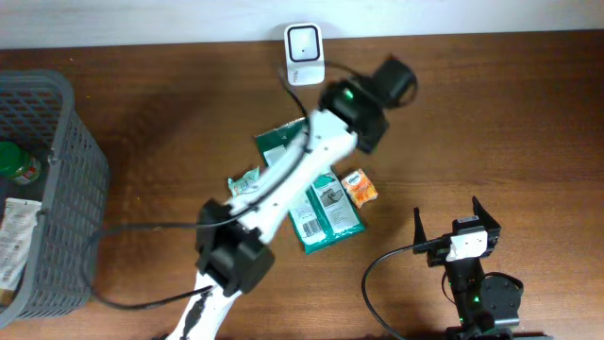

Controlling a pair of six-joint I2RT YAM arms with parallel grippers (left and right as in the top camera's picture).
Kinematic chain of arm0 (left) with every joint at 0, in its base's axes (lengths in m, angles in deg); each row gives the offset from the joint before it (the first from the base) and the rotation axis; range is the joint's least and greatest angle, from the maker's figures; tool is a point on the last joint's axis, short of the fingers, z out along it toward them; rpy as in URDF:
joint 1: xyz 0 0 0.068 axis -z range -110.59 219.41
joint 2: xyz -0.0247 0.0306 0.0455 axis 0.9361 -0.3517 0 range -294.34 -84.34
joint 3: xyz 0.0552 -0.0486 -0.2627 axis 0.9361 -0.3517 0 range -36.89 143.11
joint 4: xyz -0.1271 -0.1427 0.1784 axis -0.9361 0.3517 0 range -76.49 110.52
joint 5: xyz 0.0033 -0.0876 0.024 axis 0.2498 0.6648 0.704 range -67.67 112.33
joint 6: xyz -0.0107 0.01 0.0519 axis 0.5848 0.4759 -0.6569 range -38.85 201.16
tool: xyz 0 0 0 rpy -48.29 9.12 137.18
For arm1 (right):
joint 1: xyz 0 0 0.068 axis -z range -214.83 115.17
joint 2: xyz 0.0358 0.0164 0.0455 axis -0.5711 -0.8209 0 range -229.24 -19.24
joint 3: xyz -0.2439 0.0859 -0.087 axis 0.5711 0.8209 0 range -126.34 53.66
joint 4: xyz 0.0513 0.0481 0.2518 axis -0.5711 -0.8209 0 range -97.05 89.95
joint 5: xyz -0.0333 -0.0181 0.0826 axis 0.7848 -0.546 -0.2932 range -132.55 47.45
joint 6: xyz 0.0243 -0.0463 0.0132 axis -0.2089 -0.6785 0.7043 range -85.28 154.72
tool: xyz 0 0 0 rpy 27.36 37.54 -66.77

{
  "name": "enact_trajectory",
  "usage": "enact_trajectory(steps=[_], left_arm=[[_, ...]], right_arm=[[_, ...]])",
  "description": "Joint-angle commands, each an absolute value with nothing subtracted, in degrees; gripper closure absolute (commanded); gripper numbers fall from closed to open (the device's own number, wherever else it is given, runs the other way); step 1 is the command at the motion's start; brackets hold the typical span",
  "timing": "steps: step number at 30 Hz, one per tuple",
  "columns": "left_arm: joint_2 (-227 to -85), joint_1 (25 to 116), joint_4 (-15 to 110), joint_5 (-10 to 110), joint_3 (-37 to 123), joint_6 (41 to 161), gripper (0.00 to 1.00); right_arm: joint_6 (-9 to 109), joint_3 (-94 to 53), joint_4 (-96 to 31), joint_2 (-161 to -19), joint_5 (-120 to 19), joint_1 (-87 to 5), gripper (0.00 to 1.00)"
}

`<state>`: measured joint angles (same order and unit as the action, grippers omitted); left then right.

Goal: Scan the item barcode
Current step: 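Carry the Kleenex pack out and set it right of the glove pack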

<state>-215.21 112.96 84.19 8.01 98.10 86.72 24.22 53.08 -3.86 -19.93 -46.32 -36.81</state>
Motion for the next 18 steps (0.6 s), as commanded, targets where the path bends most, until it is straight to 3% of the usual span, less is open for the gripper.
enact_trajectory(steps=[1, 7, 10, 12, 18], left_arm=[[-213.2, 105.9, 92.1, 2.8, 116.8, 86.7, 0.38], [-209.4, 86.3, 106.2, 2.8, 137.8, 91.4, 0.41], [-209.1, 73.0, 110.2, 3.3, 139.4, 96.6, 0.41], [-209.1, 65.1, 110.2, 4.9, 138.8, 100.3, 0.34], [-209.1, 51.6, 110.2, 6.0, 133.7, 104.6, 0.32]], right_arm=[[24.2, 53.3, -4.2, -19.6, -46.8, -37.1, 0.01], [24.2, 53.3, -4.2, -19.6, -46.8, -37.1, 0.02], [24.2, 53.3, -4.2, -19.6, -46.8, -37.1, 0.02], [24.2, 53.3, -4.2, -19.6, -46.8, -37.1, 0.02], [24.2, 53.3, -4.2, -19.6, -46.8, -37.1, 0.02]])
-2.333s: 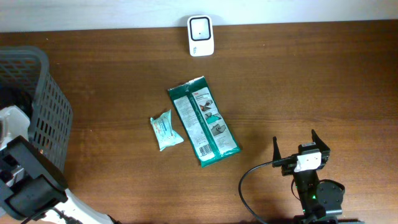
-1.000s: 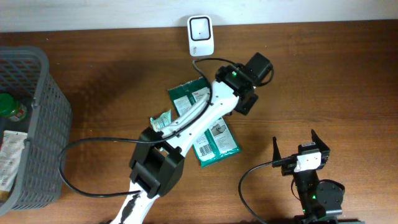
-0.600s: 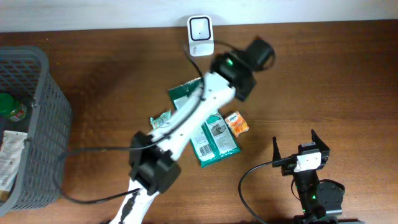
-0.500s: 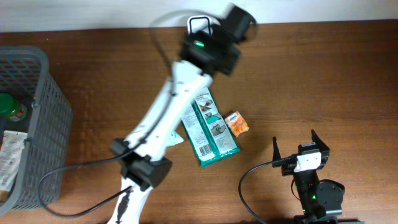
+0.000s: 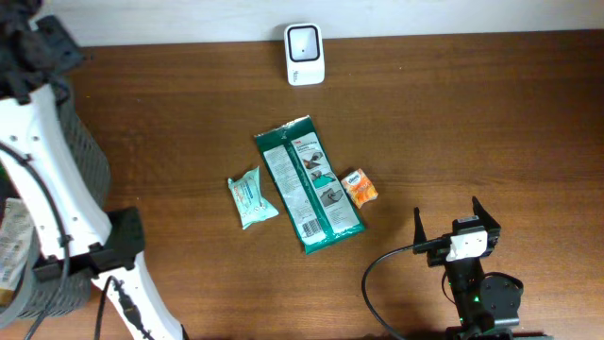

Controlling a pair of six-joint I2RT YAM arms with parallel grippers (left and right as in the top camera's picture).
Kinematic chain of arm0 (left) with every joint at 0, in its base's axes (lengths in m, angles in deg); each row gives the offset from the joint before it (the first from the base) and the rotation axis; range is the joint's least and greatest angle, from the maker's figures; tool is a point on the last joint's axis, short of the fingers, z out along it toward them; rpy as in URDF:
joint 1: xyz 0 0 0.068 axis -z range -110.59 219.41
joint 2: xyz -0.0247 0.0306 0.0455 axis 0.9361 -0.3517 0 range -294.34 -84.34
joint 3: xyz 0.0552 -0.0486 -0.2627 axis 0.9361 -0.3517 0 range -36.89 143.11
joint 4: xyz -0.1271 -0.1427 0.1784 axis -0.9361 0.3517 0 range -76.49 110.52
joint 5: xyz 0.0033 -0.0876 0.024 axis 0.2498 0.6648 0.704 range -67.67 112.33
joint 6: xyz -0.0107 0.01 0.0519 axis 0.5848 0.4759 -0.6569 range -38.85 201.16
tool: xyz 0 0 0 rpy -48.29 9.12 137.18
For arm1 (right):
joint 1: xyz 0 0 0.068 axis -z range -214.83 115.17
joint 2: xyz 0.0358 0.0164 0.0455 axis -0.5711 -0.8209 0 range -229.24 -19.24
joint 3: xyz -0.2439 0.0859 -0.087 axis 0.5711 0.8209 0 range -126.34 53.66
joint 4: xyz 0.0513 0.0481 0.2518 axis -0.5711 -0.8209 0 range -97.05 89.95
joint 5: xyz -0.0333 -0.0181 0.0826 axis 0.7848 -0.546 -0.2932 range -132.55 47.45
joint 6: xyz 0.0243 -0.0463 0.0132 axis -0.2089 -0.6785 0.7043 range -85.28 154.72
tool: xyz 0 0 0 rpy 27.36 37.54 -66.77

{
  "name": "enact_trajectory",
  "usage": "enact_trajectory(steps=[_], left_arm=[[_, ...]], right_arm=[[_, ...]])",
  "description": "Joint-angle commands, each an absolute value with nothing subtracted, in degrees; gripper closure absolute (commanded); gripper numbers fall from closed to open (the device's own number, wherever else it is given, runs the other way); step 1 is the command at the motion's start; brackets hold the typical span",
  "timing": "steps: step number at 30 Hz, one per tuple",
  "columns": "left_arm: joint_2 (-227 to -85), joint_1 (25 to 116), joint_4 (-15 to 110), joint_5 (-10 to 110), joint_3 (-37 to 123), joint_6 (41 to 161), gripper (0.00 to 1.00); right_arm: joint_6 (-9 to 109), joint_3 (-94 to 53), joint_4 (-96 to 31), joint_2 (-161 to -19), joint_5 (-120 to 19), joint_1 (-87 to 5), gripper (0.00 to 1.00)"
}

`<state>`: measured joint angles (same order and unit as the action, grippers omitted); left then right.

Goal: Scan the item barcode
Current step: 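Carry the Kleenex pack out and set it right of the glove pack, then reach the left gripper into the basket and grasp the green-lidded jar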

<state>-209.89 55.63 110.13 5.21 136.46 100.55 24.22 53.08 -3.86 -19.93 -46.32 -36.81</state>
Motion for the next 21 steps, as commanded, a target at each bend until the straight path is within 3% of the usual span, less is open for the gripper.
enact_trajectory(steps=[1, 10, 14, 16, 21], left_arm=[[-209.1, 49.5, 110.2, 6.0, 132.0, 105.8, 0.32], [-209.2, 36.3, 106.8, 6.5, 114.4, 107.5, 0.30], [-209.2, 34.5, 98.9, 6.5, 101.0, 106.8, 0.31], [-209.2, 34.2, 91.5, 7.8, 94.2, 100.7, 0.33], [-209.2, 34.1, 81.6, 7.7, 87.1, 97.3, 0.34]], right_arm=[[24.2, 53.3, -4.2, -19.6, -46.8, -37.1, 0.02], [24.2, 53.3, -4.2, -19.6, -46.8, -37.1, 0.02], [24.2, 53.3, -4.2, -19.6, -46.8, -37.1, 0.02], [24.2, 53.3, -4.2, -19.6, -46.8, -37.1, 0.02], [24.2, 53.3, -4.2, -19.6, -46.8, -37.1, 0.02]])
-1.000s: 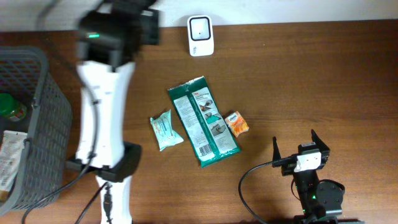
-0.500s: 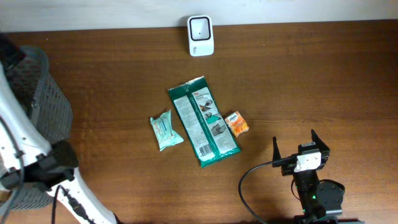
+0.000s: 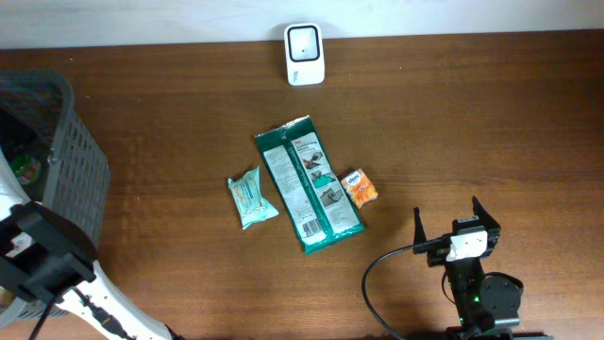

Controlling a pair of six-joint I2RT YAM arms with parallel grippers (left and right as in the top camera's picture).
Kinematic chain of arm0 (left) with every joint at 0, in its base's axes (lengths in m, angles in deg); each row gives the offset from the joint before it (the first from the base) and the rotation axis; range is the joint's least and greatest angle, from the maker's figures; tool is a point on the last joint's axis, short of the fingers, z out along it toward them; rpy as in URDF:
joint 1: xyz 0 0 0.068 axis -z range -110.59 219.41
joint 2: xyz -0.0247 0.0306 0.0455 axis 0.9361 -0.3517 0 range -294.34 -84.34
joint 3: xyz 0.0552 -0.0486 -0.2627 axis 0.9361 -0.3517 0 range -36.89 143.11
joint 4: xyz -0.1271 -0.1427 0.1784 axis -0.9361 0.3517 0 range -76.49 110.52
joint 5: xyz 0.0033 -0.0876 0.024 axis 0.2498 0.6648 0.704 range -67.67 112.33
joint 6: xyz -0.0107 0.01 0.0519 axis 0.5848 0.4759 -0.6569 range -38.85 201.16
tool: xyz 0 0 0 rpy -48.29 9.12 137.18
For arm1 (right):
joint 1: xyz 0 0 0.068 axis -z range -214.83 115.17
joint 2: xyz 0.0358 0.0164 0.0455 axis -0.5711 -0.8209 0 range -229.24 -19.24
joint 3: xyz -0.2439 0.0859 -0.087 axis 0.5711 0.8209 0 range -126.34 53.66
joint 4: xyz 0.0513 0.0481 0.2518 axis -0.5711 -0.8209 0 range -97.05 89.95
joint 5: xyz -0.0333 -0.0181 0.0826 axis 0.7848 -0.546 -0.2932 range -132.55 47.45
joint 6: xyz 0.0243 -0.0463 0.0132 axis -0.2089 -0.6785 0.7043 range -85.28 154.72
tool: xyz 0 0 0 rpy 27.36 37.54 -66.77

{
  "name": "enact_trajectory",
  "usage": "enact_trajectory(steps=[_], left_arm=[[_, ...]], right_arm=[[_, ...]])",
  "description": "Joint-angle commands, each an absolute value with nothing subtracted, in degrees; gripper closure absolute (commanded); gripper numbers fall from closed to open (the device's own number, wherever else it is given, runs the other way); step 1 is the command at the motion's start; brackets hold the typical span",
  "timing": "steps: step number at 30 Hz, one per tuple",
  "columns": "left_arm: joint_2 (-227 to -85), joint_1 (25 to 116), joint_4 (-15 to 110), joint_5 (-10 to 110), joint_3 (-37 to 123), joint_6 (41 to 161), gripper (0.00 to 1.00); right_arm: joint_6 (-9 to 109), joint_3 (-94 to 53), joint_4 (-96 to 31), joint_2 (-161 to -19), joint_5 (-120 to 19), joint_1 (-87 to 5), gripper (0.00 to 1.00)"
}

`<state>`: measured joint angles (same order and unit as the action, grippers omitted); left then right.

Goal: Scan the item barcode
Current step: 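Reach the left gripper into the basket and grasp the green-lidded jar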

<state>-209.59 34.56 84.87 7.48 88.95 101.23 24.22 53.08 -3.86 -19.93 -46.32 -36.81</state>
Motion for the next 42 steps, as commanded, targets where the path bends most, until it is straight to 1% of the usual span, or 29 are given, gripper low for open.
enact_trajectory(steps=[1, 5, 8, 9, 10, 11, 13, 18, 23, 28, 32, 35, 37, 38, 40, 42], left_arm=[[-209.2, 34.0, 80.3, 7.7, 86.6, 96.1, 0.34], [-209.2, 33.2, 75.6, 7.7, 84.2, 95.1, 0.32], [-209.2, 33.1, 72.2, 7.5, 81.8, 93.8, 0.27], [-209.2, 33.1, 71.1, 7.5, 81.1, 93.8, 0.24], [-209.4, 33.1, 70.1, 7.5, 80.5, 93.8, 0.18], [-209.7, 33.1, 69.5, 7.5, 80.3, 93.8, 0.06], [-210.2, 33.1, 69.0, 7.5, 80.2, 93.8, 0.00], [-212.5, 32.2, 67.6, 7.5, 80.2, 93.8, 0.00], [-215.6, 31.9, 66.6, 7.6, 80.2, 93.8, 0.05], [-216.3, 31.9, 65.0, 7.6, 80.2, 93.4, 0.04], [-218.2, 31.8, 62.7, 7.3, 80.2, 93.0, 0.09], [-218.4, 31.8, 61.4, 7.3, 80.2, 93.0, 0.16], [-218.4, 31.8, 61.3, 7.3, 80.2, 93.0, 0.33], [-218.4, 31.8, 61.3, 7.3, 80.2, 93.0, 0.36], [-218.4, 31.8, 61.3, 7.3, 80.3, 93.0, 0.37], [-218.3, 31.9, 61.8, 7.6, 80.7, 93.0, 0.41]], right_arm=[[24.2, 53.3, -4.2, -19.6, -46.8, -37.1, 0.02], [24.2, 53.3, -4.2, -19.6, -46.8, -37.1, 0.02], [24.2, 53.3, -4.2, -19.6, -46.8, -37.1, 0.02], [24.2, 53.3, -4.2, -19.6, -46.8, -37.1, 0.02], [24.2, 53.3, -4.2, -19.6, -46.8, -37.1, 0.02], [24.2, 53.3, -4.2, -19.6, -46.8, -37.1, 0.02], [24.2, 53.3, -4.2, -19.6, -46.8, -37.1, 0.02], [24.2, 53.3, -4.2, -19.6, -46.8, -37.1, 0.02], [24.2, 53.3, -4.2, -19.6, -46.8, -37.1, 0.02], [24.2, 53.3, -4.2, -19.6, -46.8, -37.1, 0.02], [24.2, 53.3, -4.2, -19.6, -46.8, -37.1, 0.02], [24.2, 53.3, -4.2, -19.6, -46.8, -37.1, 0.02], [24.2, 53.3, -4.2, -19.6, -46.8, -37.1, 0.02], [24.2, 53.3, -4.2, -19.6, -46.8, -37.1, 0.02], [24.2, 53.3, -4.2, -19.6, -46.8, -37.1, 0.02], [24.2, 53.3, -4.2, -19.6, -46.8, -37.1, 0.02]])
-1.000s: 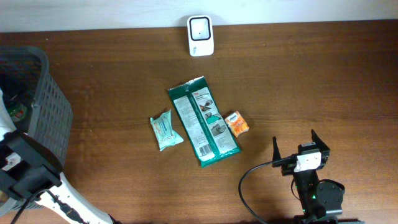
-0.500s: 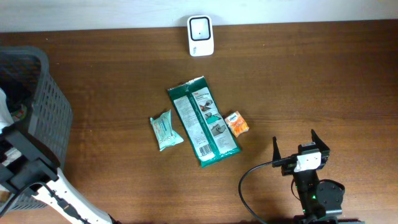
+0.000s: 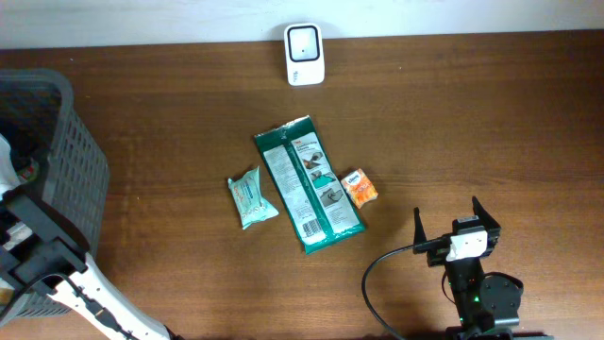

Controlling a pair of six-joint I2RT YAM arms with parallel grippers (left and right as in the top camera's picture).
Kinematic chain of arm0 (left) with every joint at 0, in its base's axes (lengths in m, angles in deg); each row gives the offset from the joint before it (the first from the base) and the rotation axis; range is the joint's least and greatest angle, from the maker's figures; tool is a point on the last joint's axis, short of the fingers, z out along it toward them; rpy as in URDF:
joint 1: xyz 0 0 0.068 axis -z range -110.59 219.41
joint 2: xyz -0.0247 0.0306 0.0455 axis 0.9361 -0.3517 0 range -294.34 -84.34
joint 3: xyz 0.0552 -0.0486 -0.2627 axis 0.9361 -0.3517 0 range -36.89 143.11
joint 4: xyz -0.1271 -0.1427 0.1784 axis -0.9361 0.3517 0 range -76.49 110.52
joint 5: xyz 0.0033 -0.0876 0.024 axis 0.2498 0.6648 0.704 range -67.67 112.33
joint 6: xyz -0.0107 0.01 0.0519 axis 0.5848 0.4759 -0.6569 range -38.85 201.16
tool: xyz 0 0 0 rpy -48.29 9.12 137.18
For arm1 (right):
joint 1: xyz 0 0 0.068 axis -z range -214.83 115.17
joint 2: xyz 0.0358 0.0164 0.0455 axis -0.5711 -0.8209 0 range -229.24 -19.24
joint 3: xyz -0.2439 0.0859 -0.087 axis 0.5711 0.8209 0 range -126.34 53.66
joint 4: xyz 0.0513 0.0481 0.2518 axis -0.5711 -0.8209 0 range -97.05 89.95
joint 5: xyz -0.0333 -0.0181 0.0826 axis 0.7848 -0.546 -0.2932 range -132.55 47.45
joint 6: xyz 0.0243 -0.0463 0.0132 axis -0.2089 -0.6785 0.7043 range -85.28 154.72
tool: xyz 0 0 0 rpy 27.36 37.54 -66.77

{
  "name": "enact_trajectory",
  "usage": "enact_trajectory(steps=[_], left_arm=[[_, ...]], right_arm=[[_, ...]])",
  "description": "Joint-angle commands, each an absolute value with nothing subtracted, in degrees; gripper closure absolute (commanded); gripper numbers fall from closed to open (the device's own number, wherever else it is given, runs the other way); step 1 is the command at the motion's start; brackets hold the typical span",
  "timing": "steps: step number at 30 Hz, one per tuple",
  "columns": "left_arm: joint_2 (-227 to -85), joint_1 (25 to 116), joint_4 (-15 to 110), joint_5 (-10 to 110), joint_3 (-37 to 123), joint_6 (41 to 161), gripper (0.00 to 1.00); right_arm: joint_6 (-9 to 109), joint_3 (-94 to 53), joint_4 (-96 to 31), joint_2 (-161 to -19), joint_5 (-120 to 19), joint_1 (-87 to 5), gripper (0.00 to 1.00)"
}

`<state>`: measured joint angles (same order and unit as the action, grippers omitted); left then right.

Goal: Scan the item barcode
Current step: 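Reach the left gripper into the basket and grasp the green-lidded jar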

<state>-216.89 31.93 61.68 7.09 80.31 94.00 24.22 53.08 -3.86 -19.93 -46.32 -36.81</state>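
Observation:
The white barcode scanner (image 3: 304, 54) stands at the table's back edge. Three items lie mid-table: a long green wipes pack (image 3: 308, 184), a small teal packet (image 3: 251, 197) to its left, and a small orange packet (image 3: 360, 187) to its right. My right gripper (image 3: 446, 219) rests open and empty near the front right, clear of the items. My left arm (image 3: 38, 250) reaches over the grey basket (image 3: 66, 161) at the far left; its gripper is out of view.
The basket holds several goods, among them a green-capped item (image 3: 31, 168), partly hidden by the left arm. A black cable (image 3: 377, 274) loops on the table beside the right arm's base.
The left arm has shifted slightly over the basket, and a white link of it now shows at the left edge. The table items and the right arm are unchanged.
The left arm first stretched across the table, its gripper near the scanner and its links covering part of the items. Then it stood at the far left over the basket, leaving three items uncovered. It has stayed at the basket since. The right gripper stayed open and still.

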Motion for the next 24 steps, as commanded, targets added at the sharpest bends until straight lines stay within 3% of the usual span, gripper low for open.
enact_trajectory(steps=[1, 6, 15, 20, 24], left_arm=[[-218.2, 31.9, 62.4, 7.8, 81.1, 93.0, 0.43], [-213.4, 31.9, 64.6, 11.4, 81.6, 93.0, 0.46], [-194.0, 34.4, 65.5, 17.1, 81.6, 93.1, 0.42], [-182.4, 40.0, 63.6, 17.0, 81.6, 93.1, 0.41], [-174.6, 50.1, 63.1, 17.0, 81.6, 93.1, 0.41]], right_arm=[[24.2, 53.3, -4.2, -19.6, -46.8, -37.1, 0.02], [24.2, 53.3, -4.2, -19.6, -46.8, -37.1, 0.02], [24.2, 53.3, -4.2, -19.6, -46.8, -37.1, 0.02], [24.2, 53.3, -4.2, -19.6, -46.8, -37.1, 0.02], [24.2, 53.3, -4.2, -19.6, -46.8, -37.1, 0.01]])
